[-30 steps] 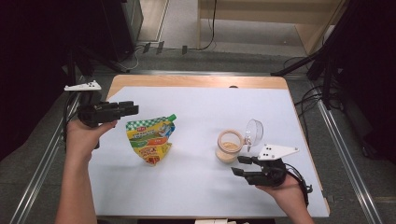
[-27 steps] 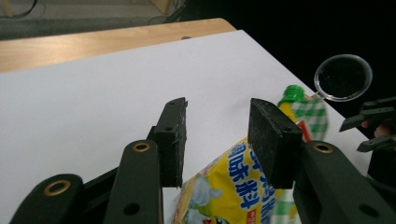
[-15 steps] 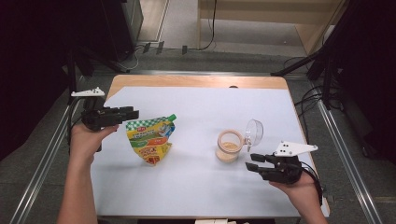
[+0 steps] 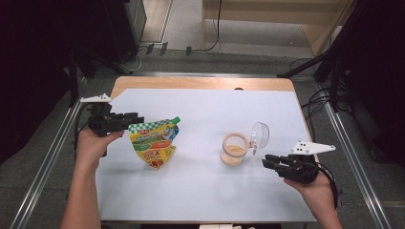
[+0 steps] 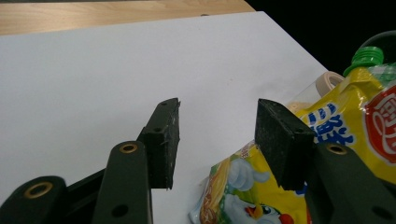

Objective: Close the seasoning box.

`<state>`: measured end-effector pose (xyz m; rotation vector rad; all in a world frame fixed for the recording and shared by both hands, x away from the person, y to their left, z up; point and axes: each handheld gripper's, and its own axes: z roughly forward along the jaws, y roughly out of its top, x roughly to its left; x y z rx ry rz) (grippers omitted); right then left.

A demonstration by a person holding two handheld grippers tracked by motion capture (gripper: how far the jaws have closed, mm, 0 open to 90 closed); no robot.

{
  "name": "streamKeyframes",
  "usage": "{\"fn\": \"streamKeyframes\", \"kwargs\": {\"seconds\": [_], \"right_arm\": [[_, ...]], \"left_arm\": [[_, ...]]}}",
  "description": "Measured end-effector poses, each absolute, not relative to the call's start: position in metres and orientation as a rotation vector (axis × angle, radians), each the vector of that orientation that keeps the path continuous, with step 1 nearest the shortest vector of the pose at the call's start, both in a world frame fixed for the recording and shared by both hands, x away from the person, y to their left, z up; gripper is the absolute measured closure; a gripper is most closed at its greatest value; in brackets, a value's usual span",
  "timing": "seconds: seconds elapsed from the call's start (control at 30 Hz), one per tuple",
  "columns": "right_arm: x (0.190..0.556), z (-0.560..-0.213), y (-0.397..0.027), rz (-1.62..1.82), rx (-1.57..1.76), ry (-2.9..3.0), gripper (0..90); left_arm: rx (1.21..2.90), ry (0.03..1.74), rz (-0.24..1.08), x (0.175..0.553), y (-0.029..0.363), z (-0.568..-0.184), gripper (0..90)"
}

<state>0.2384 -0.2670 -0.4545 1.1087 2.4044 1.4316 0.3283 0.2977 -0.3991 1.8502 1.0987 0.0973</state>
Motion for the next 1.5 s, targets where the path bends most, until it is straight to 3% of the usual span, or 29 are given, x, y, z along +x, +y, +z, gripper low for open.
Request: {"fn": "streamKeyframes", "kwargs": {"seconds": [0.27, 1.1, 1.5], "right_arm": [[0.25, -0.456, -0.275, 1.421, 1.21, 2.333, 89.8], [0.29, -0.448, -0.251, 1.478, 1.241, 2.251, 90.0], [0.283, -0.436, -0.233, 1.537, 1.166, 2.24, 90.0]], "left_arm": [[1.87, 1.117, 0.086, 0.33, 0.299, -0.41, 49.9], [1.913, 1.109, 0.062, 0.33, 0.289, -0.421, 49.4], [1.9, 1.115, 0.069, 0.329, 0.294, -0.421, 49.2]]}}
